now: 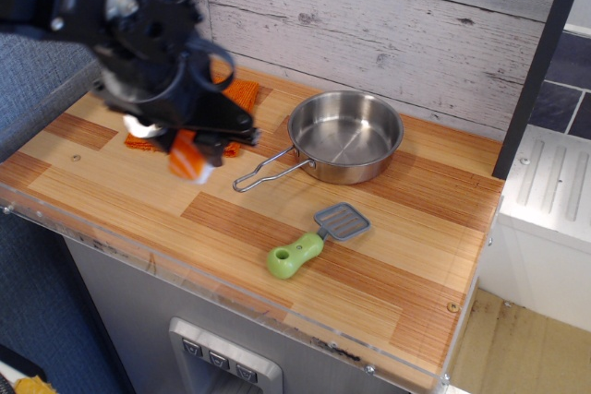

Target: Put the sushi in front of the orange rag.

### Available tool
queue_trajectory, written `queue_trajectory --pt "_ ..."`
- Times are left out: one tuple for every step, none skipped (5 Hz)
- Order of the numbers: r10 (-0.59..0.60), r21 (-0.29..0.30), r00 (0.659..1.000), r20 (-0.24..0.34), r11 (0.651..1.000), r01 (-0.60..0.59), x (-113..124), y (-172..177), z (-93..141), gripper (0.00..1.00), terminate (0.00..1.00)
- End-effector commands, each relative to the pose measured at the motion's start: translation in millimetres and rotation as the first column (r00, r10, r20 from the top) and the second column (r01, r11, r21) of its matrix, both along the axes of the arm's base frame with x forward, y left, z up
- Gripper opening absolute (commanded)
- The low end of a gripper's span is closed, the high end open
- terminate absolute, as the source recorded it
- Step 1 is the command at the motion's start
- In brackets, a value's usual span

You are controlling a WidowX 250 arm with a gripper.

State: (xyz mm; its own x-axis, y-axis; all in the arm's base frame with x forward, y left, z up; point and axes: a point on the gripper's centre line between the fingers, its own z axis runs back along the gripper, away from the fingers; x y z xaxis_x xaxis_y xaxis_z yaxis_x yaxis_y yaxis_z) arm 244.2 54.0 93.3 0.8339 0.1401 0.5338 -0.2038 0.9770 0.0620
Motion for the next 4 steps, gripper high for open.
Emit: queue_trajectory --pt "0.099 0.027 0.995 -0.024 0.995 -0.098 -10 21 -18 0.00 0.00" --pt "0.132 0.017 0.991 -0.025 0.991 -0.132 -9 26 -35 0.00 0.00" --pt "0.150 -0.008 0.988 -0.025 0.989 -0.150 -2 30 -52 0.00 0.00" --pt "0.154 -0.014 0.987 -0.040 0.988 -0.154 2 31 -60 0.00 0.00"
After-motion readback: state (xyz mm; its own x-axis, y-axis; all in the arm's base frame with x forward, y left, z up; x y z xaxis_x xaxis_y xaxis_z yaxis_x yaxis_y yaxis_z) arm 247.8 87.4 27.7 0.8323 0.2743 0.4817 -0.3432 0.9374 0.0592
